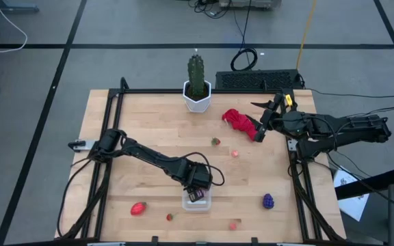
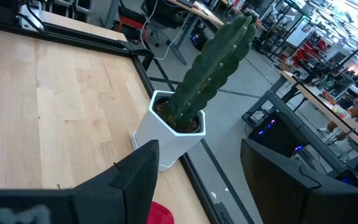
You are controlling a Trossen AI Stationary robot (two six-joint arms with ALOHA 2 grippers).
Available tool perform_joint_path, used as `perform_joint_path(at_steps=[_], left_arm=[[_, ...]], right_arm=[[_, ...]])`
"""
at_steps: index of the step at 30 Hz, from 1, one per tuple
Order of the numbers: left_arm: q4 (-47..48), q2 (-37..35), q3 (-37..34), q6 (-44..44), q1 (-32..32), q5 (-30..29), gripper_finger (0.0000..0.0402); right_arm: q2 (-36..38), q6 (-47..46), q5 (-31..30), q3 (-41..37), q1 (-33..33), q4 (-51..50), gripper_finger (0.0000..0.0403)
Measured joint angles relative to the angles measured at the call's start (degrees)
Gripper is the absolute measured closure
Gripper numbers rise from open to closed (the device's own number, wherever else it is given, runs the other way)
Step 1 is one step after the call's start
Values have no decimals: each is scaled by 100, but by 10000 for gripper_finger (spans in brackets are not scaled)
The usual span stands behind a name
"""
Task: Pick and placing Produce into tupperware
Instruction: Put the left strawberry into the transparent container
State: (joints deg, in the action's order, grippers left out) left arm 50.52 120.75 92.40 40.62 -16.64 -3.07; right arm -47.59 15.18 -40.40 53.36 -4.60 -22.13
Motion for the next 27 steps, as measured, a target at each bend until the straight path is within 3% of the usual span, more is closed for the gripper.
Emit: perform_joint_path(at_steps=[27], left_arm=[[-5, 0, 0, -157, -15, 7, 233]], right_arm=[[0, -15, 0, 0, 0, -2, 183]])
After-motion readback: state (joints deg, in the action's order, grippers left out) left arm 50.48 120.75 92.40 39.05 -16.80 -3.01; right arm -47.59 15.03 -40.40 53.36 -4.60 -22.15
